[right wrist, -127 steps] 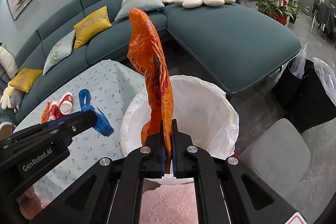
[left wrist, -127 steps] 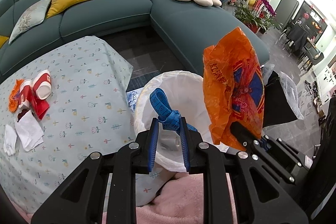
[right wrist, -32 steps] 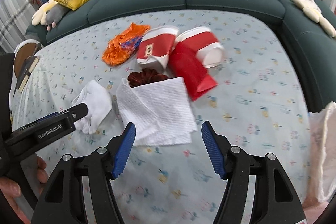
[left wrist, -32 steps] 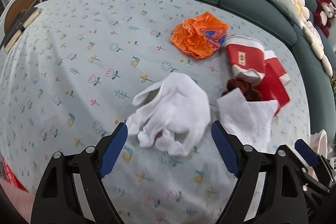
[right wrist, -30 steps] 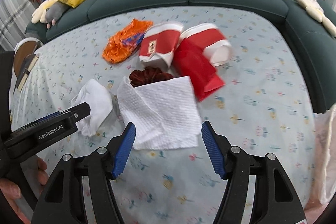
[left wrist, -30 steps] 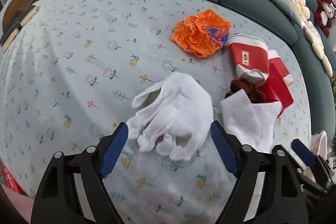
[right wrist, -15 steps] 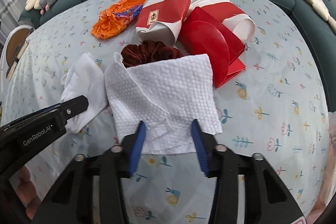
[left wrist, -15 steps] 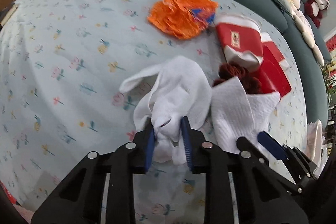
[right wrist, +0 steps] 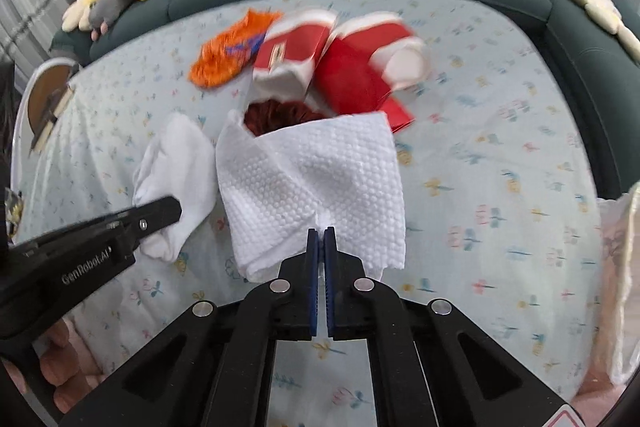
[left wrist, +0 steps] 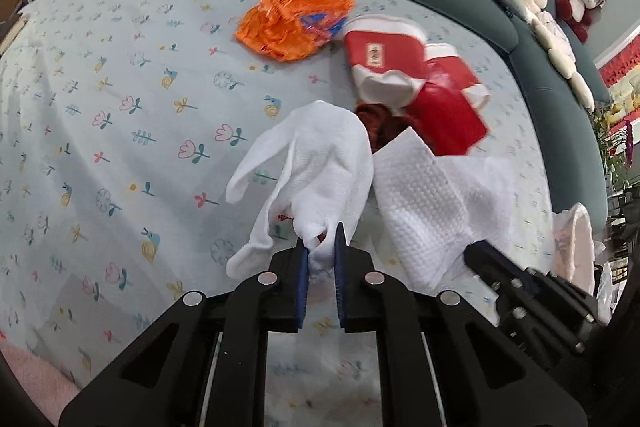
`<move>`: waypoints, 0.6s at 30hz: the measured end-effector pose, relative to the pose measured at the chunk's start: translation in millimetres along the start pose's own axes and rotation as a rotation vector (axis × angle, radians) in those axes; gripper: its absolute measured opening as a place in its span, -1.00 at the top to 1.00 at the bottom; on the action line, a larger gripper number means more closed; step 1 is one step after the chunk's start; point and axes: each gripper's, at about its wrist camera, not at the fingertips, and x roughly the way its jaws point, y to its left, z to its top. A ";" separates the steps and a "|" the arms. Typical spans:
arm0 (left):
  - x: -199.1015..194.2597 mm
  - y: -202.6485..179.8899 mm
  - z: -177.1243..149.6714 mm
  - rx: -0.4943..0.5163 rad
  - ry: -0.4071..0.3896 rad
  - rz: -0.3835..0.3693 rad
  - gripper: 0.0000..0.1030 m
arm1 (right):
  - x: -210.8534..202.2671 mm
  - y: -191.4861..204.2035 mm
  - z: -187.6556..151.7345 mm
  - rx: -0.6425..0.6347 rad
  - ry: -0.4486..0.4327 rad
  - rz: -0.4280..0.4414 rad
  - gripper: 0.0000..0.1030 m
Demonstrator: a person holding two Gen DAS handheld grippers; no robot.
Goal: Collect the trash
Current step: 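Carry the white glove and white wipe over the trash bin and open both tools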
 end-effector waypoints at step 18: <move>-68.3 -160.4 -14.9 0.194 -0.114 -0.112 0.80 | -149.6 -119.4 -12.5 0.172 -0.302 -0.062 0.94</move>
